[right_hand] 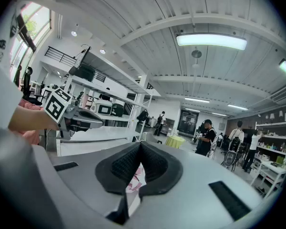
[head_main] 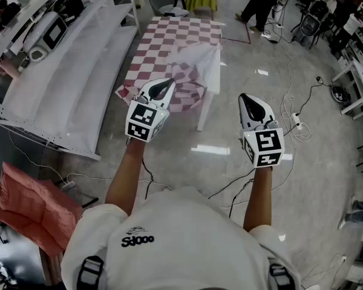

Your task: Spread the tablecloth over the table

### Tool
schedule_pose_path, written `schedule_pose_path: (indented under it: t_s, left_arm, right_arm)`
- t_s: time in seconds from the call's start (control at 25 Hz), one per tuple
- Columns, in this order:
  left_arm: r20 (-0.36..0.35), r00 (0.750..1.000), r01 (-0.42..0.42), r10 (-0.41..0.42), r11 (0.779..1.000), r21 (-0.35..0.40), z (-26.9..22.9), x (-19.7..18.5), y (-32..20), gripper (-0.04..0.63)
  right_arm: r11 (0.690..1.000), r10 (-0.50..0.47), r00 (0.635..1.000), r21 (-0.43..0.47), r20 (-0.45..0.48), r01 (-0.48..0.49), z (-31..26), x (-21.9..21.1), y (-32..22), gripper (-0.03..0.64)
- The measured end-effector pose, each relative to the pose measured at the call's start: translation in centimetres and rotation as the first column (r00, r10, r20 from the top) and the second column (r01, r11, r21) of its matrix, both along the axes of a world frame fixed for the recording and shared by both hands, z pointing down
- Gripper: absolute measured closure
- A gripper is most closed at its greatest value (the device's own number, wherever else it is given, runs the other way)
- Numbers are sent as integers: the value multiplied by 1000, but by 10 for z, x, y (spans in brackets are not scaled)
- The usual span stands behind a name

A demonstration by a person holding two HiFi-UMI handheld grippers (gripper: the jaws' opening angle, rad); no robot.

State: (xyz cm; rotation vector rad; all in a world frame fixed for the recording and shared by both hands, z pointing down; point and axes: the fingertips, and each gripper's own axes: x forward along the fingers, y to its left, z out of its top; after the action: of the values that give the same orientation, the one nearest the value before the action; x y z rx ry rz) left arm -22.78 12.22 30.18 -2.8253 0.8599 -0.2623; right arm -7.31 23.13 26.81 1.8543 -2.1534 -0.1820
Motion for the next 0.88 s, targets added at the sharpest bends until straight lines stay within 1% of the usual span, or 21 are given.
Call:
schedule_pose_path:
  t_s: [0.24, 0.44, 0.56, 0.68, 0.8, 0.88]
  left_arm:
    - [7, 1000, 9, -9, 1000, 6, -4, 11, 10, 568]
    - [13, 999, 36, -36, 999, 4, -1, 20, 19, 566]
    - [6, 998, 63, -63, 998, -1, -1, 27, 23, 567]
    - [-2, 996, 93, -93, 996, -8, 2, 34, 27, 568]
    - [18, 994, 104, -104, 994, -9, 10, 40, 35, 568]
    - [27, 993, 112, -111, 994, -14, 13, 42, 37, 566]
  right_arm:
    - [1000, -3, 1000, 5, 4, 3, -3, 15, 7, 595]
    - [1000, -22, 1000, 5, 8, 22, 1, 30, 15, 594]
    - [999, -44, 998, 17, 40, 44, 1, 43, 19, 594]
    - [998, -58, 996, 6, 62, 58, 8, 57, 23, 594]
    - [998, -53, 994, -8, 98, 54, 19, 71, 27, 594]
    - [998, -61, 992, -1, 115, 61, 20, 75, 26, 594]
